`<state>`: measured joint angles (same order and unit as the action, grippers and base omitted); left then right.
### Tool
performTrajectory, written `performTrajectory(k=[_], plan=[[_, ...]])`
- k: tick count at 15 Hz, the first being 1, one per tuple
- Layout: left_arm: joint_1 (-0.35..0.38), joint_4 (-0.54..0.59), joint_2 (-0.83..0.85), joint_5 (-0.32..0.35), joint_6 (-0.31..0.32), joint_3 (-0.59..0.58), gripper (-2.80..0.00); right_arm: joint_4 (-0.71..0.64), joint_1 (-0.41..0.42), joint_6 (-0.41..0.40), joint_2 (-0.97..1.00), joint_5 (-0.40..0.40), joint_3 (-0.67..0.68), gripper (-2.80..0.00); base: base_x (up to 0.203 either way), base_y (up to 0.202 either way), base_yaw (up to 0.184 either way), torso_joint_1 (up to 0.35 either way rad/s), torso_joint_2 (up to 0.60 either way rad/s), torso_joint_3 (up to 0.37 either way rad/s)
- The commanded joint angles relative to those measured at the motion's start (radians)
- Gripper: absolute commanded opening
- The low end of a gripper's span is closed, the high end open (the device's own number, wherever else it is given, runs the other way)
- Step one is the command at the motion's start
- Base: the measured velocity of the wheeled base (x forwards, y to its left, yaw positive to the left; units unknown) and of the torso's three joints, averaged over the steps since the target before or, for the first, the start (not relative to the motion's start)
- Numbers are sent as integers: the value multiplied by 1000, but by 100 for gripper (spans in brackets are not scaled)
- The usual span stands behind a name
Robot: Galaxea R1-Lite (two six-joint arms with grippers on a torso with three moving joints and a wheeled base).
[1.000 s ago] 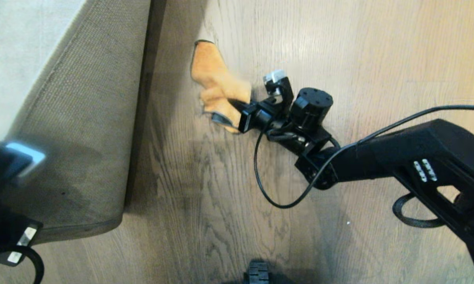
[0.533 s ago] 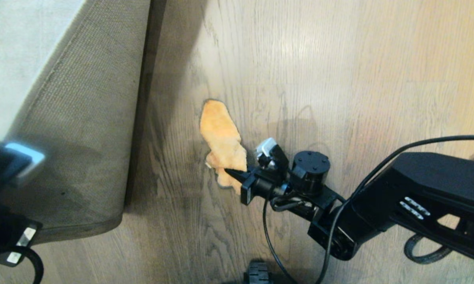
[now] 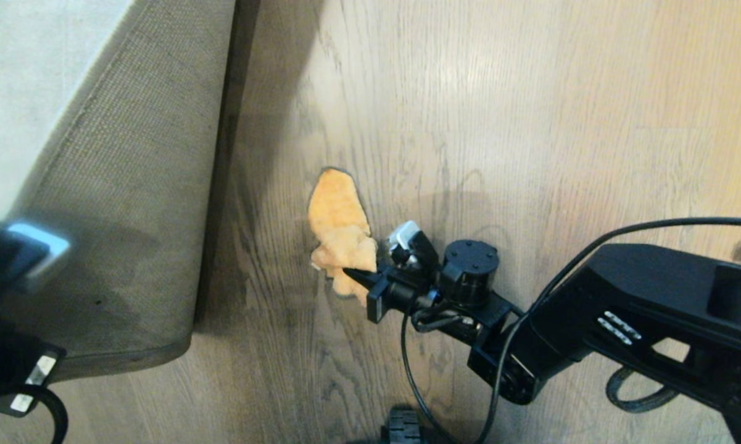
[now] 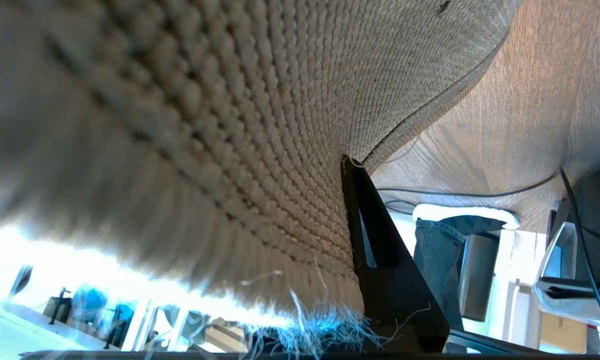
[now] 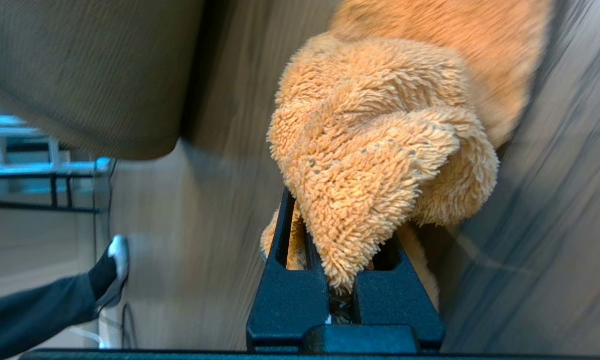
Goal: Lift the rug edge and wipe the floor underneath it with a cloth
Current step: Wipe the floor under the carpet with a rag
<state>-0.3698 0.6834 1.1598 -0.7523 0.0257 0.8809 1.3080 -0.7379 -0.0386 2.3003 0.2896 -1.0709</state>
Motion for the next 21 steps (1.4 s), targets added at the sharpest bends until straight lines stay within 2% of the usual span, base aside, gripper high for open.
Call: performTrajectory(k=[1,8,11,16,21], plan=[[0,5,1,-4,0,-2,-280,-20,4,1,33,2,-85,-280,0,0,0,0,0,0],[0,4,12,-2,0,-11,-280,-199,49,3,29,3,-380,-280,0,0,0,0,0,0],[0,4,12,-2,0,-13,-280,-251,81,15,-5,-1,-453,-280,0,0,0,0,0,0],[0,4,11,-4,2,-13,-280,-317,122,16,-85,-1,-488,-280,0,0,0,0,0,0],[-1,4,11,-4,2,-13,-280,-316,121,15,-177,-1,-393,-280,0,0,0,0,0,0]])
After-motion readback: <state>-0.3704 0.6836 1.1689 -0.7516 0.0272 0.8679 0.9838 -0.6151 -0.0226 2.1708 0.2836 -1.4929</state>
